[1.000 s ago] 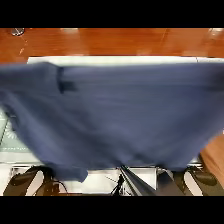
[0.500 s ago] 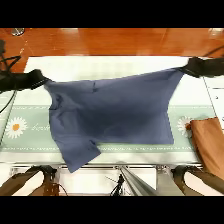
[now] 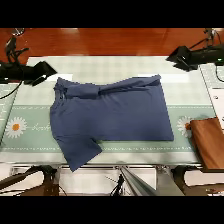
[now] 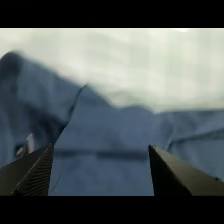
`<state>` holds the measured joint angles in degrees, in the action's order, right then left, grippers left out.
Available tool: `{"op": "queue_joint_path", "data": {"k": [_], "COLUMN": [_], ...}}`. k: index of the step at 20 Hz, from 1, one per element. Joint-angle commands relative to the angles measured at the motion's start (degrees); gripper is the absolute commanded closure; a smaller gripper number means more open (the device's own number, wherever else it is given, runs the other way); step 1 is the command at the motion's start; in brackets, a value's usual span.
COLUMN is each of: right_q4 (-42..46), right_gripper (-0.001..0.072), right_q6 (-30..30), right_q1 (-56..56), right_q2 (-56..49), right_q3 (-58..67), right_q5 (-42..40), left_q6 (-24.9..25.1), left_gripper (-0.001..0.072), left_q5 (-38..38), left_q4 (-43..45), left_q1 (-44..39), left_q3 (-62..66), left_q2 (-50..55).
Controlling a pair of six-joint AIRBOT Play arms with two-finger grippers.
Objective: Fold the shirts.
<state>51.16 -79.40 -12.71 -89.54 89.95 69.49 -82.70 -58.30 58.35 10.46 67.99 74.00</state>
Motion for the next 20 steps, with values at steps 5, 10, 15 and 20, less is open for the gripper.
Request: {"op": "queue_joint_path", "data": {"k": [5,10,15,20], "right_q4": [12.76,-2.93,-4.44,-6.69], "right_gripper": [0.0087,0.0088,0.0088,0.0088], "right_q6": [-2.91,7.34,8.55,8.52], "right_q1": [-10.10,-8.79,-8.72,-9.51], "right_q2": [16.39,33.59,38.27,38.27], "right_q3": [-25.46,-56.87,-64.26,-63.71], "right_q5": [8.57,-0.96,-0.85,-4.22], "left_q6": [2.84,10.23,10.25,17.20], "left_gripper": [0.0003,0.0003,0.0004,0.0008], "left_q5": [-26.23,-22.58,-17.90,-14.21], "left_q4": [8.81,1.16,-1.88,-11.19], "left_q1": [13.31,21.51,22.16,19.37], "left_q3": [-18.71,-33.16,-35.87,-40.00], "left_q2": [-1.18,-1.90,-1.84,-1.81]}}
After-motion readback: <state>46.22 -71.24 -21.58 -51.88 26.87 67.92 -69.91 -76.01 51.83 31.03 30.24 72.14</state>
